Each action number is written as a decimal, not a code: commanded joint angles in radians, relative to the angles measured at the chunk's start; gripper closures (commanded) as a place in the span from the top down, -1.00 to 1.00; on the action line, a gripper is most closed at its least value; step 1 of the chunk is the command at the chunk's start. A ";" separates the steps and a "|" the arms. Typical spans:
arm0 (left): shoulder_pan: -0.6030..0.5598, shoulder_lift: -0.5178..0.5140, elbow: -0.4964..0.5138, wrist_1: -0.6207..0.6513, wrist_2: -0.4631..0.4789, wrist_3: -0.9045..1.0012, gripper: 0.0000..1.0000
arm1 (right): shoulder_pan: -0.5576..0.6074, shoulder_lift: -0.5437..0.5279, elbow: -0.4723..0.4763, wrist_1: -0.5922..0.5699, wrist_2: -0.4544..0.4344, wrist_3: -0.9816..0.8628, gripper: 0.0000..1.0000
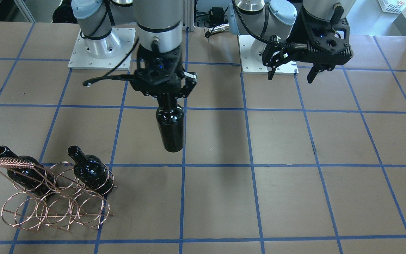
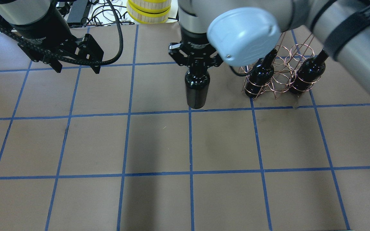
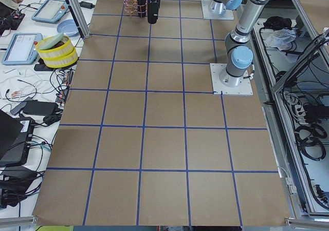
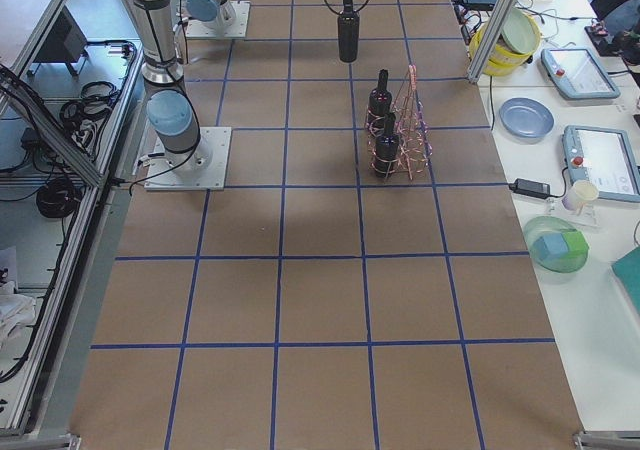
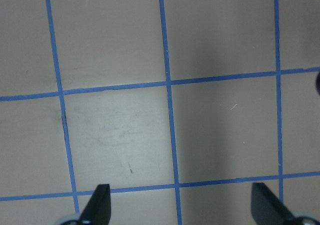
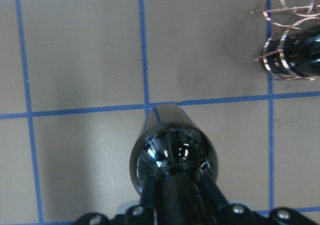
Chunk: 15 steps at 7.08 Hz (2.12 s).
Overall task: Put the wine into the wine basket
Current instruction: 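Lift the bottle with the right gripper and carry it above the wire rack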
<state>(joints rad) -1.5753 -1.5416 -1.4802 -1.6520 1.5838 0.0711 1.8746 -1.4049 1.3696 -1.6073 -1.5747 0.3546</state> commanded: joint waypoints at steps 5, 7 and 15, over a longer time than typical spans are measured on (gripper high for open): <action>0.000 0.002 -0.005 0.000 -0.001 -0.002 1.00 | -0.482 -0.093 -0.026 0.126 -0.010 -0.582 -0.96; 0.000 0.002 -0.006 0.000 -0.001 -0.002 1.00 | -0.482 0.047 -0.153 0.112 0.016 -0.565 -0.95; 0.000 0.002 -0.006 0.000 -0.001 -0.002 1.00 | -0.479 0.130 -0.069 -0.043 0.007 -0.562 -0.96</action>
<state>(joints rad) -1.5754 -1.5401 -1.4864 -1.6521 1.5820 0.0679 1.3960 -1.2897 1.2968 -1.6313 -1.5711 -0.2088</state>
